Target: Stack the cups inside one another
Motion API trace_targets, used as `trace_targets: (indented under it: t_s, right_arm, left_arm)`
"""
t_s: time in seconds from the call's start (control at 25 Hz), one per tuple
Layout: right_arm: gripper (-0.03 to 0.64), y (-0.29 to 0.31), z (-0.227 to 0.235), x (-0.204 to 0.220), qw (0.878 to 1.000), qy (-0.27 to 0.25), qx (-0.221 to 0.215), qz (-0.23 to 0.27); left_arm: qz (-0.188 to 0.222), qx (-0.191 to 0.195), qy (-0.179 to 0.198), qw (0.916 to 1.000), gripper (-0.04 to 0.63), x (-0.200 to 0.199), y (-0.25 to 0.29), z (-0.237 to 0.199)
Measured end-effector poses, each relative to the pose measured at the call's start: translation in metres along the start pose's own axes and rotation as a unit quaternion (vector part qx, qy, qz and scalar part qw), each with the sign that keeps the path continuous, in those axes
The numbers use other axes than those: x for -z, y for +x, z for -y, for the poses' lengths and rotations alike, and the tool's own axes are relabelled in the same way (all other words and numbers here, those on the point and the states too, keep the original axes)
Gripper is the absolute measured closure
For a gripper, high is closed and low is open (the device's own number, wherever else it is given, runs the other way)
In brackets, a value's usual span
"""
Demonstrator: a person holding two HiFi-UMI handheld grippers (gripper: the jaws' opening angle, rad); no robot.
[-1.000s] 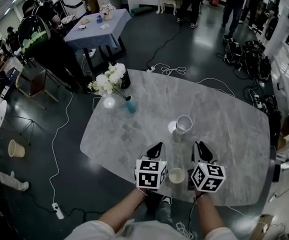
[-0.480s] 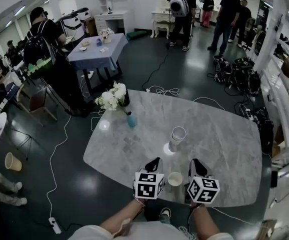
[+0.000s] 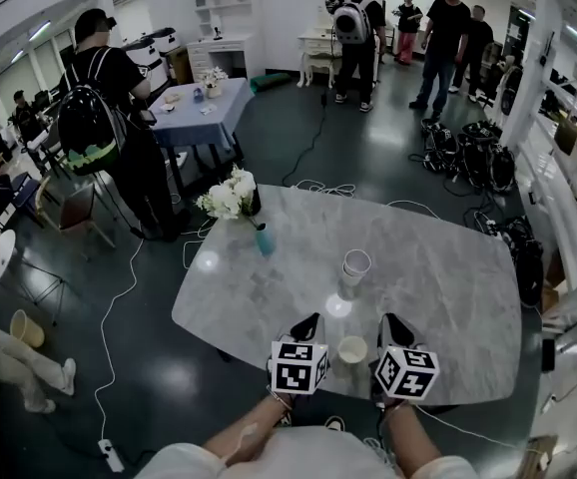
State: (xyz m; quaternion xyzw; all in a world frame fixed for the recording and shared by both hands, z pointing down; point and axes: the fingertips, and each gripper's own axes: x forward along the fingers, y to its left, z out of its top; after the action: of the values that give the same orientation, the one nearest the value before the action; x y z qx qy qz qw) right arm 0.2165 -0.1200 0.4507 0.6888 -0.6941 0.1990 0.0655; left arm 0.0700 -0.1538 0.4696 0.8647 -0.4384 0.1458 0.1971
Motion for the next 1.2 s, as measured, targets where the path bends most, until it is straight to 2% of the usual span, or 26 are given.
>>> trace_targets:
  t_s: [0.64,0.84,1.2]
  right_arm:
    - [0.591,-0.01,-0.006,0.01,1.0,0.011,0.005,-0.006]
    - [0.592,-0.015,-0.004,0.014,1.0,0.01,0.007,-0.007]
    - [0.592,-0.021,0.004,0.023,1.0,0.014,0.017,-0.016]
  left_arm:
    - [-0.007,0.005,0.004,1.0,0.6,0.008,-0.008,0.0]
    - [-0.009,0.004,0.016,0.9998,0.6,0.012,-0.009,0.001]
    - [-0.014,0.01,0.011,0.9998,0.6,0.019,-0.007,0.005]
